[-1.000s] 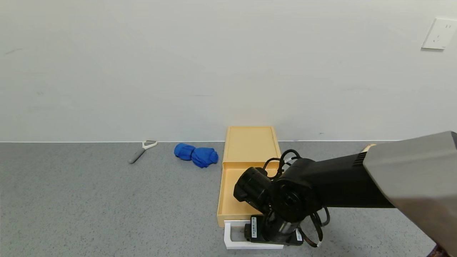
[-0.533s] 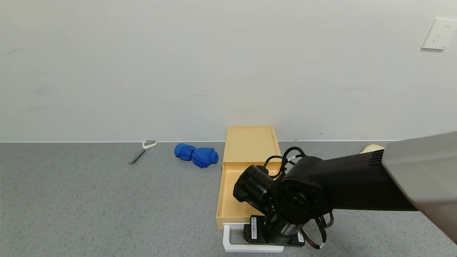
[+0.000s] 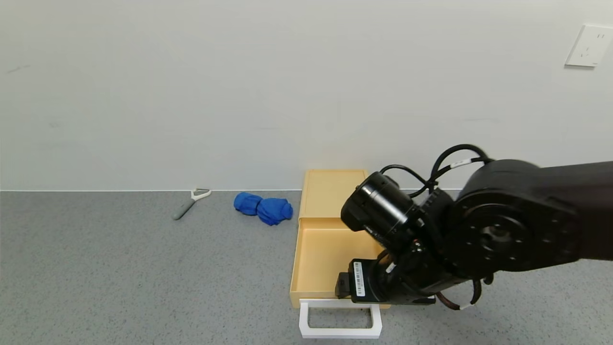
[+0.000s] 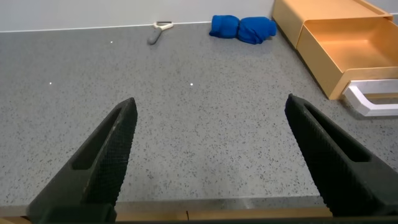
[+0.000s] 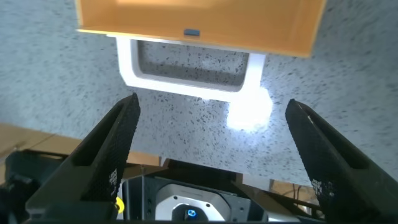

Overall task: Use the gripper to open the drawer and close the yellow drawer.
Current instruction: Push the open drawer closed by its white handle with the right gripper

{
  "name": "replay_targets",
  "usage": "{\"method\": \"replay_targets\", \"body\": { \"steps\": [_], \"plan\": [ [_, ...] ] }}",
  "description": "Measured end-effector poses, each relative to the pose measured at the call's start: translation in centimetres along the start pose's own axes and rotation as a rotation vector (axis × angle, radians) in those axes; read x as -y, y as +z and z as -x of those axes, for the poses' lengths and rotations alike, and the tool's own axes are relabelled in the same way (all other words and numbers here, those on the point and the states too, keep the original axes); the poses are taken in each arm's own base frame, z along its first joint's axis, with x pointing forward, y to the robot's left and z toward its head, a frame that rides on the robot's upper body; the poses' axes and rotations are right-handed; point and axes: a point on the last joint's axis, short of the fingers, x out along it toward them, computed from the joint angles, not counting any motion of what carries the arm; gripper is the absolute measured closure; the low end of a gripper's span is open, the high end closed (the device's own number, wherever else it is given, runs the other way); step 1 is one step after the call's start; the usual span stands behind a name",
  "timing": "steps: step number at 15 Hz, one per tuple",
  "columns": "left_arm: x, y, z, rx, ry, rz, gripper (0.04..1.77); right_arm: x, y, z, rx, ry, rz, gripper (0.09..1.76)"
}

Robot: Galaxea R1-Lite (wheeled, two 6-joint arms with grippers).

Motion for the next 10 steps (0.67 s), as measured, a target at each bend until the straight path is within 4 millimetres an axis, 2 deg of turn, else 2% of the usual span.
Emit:
{"method": "replay_targets", "body": {
  "steps": [4,10],
  "plan": [
    [0.0,0.0,0.0,0.000,0.000,0.000,0.09,2.8,1.0,5.0,0.115,0.054,0.061,0.14],
    [0.0,0.0,0.0,0.000,0.000,0.000,0.09,9.7,2.9,10.3,0.223,0.103,0.015,0.14]
  ]
}}
